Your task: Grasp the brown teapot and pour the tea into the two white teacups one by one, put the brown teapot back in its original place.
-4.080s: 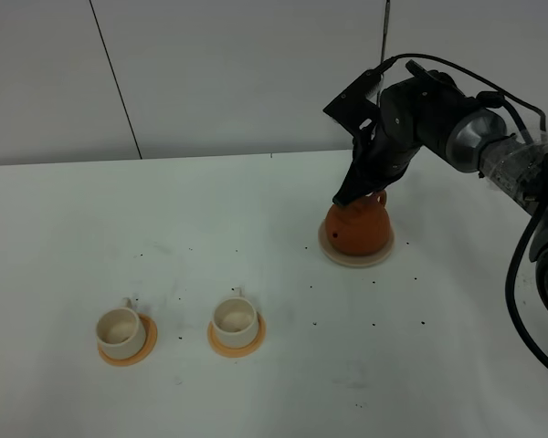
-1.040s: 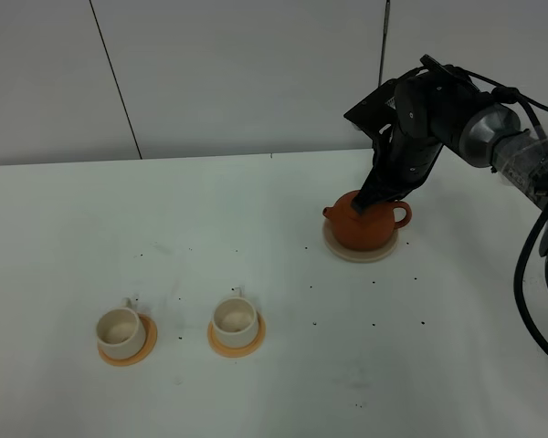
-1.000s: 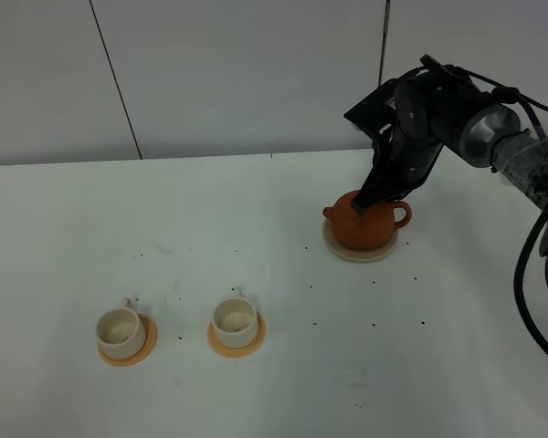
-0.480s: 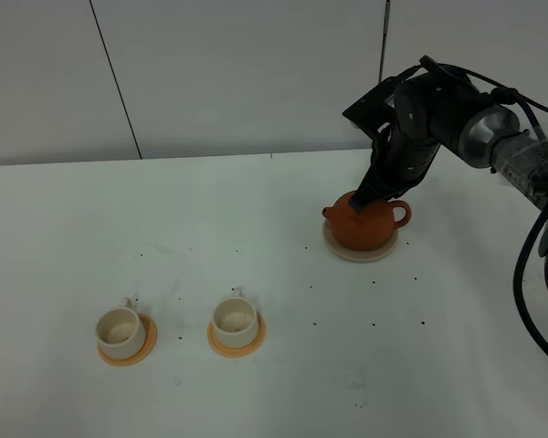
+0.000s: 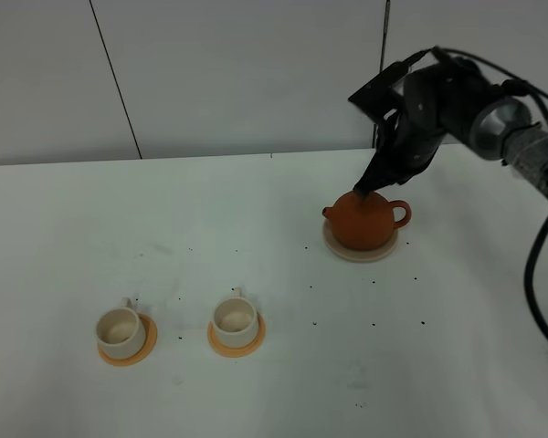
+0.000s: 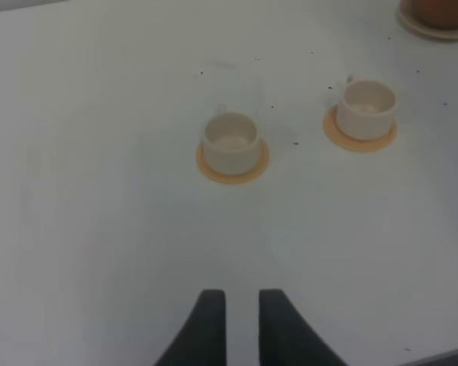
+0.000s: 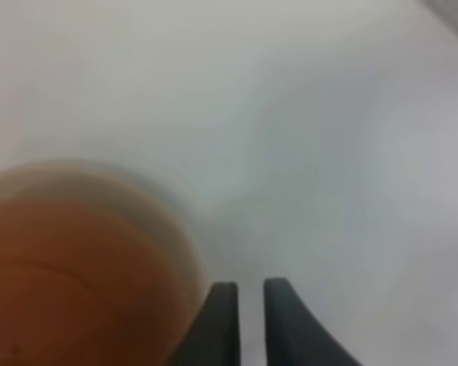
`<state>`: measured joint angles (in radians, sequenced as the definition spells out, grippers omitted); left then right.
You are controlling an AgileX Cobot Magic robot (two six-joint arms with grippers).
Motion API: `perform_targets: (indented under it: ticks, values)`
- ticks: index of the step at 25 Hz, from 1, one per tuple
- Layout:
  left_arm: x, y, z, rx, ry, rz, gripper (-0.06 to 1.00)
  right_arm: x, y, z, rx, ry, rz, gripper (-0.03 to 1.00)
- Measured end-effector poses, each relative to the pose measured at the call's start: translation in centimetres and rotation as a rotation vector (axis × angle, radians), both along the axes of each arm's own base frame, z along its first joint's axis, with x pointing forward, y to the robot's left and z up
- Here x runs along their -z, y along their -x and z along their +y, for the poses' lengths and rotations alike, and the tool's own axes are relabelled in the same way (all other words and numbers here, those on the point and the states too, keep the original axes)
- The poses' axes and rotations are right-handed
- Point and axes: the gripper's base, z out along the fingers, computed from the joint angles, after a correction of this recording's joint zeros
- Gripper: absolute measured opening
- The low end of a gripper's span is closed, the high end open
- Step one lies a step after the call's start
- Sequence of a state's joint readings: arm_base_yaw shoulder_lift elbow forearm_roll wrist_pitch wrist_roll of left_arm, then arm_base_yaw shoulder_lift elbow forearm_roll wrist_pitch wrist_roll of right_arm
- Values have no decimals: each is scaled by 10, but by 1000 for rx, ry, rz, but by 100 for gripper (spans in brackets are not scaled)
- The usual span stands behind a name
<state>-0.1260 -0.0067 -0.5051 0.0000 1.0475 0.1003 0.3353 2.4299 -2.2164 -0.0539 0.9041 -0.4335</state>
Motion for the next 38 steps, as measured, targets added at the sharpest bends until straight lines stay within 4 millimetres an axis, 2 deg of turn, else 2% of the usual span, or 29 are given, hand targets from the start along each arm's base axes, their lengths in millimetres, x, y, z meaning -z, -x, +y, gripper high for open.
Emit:
perform_targets:
  ticks: [6,10,13,15,19,23,31,34,38]
  values:
    - [0,0,0,0,0,0,18,-49,12,-29,-76,34,19,17]
    - [0,0,0,0,0,0,18,-78,31,-35,-340,42,73,29]
    - [0,0,0,0,0,0,18,-97,42,-28,-540,26,20,31]
    - [0,0,0,0,0,0,18,-104,44,-26,-655,47,-27,31]
    - [0,0,0,0,0,0,18,-102,44,-25,-794,112,-65,29]
    - [0,0,0,0,0,0,18,-95,42,-24,-816,120,-55,26]
    - [0,0,0,0,0,0,19,-92,41,-24,-805,112,-46,24]
    - [0,0,0,0,0,0,19,-91,41,-22,-750,53,-28,24]
    - [0,0,0,0,0,0,20,-79,38,-17,-722,-17,6,24]
